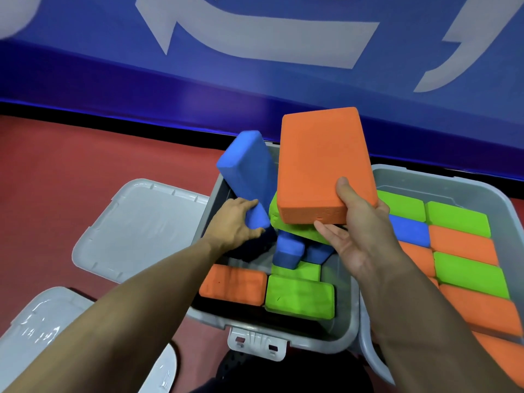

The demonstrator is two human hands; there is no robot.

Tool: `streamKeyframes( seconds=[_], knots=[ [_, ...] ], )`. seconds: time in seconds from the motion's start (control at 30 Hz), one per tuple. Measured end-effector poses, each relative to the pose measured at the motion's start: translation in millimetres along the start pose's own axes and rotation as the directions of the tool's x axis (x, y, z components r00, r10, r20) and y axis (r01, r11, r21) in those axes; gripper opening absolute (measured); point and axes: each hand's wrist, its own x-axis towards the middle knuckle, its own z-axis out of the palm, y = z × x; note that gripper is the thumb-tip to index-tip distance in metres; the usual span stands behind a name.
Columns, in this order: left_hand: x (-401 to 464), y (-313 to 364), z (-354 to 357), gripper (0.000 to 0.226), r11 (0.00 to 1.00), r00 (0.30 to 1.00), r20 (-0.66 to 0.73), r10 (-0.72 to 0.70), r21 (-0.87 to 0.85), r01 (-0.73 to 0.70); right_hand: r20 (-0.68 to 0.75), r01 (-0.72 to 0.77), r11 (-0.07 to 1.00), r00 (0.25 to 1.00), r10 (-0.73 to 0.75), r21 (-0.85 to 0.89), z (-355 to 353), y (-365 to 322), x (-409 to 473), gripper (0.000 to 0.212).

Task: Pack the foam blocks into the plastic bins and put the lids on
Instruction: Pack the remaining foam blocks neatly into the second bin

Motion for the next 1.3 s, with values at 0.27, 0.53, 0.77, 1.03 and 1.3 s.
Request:
streamKeyframes(
  seconds=[0.27, 0.53, 0.77, 1.03, 1.3],
  knots=[
    [6.3, 4.0, -12.8, 0.085, 0.971, 0.958, 0.25, 0.141, 0.155, -0.183, -0.009, 0.006, 1.0, 1.0, -0.006, -0.014, 0.0, -0.5, -2.1, 0.067],
    [-3.0, -10.1, -1.6, 0.098, 0.961, 0.944, 0.327, 0.044, 0.244, -0.13, -0.023, 0.001, 1.0, 1.0, -0.001, -0.022, -4.2, 0.9, 2.6, 0.067],
    [6.8, -16.6, -10.7, 0.095, 0.944, 0.881, 0.461, 0.107, 0.231, -0.236, 0.002, -0.018, 0.997, 1.0, 0.018, -0.075, -3.1, 7.1, 6.6, 0.07],
    [3.0, -14.4, 1.2, 0.111, 0.938, 0.791, 0.612, -0.017, 0.284, -0.2, 0.004, -0.018, 0.995, 1.0, 0.019, -0.101, -2.7, 12.8, 7.6, 0.075],
    [-16.7, -20.3, 21.3, 0.078, 0.952, 0.774, 0.615, -0.153, 0.302, -0.051, -0.011, -0.031, 0.996, 0.999, 0.031, -0.087, -3.4, 13.7, 9.7, 0.072]
  ],
)
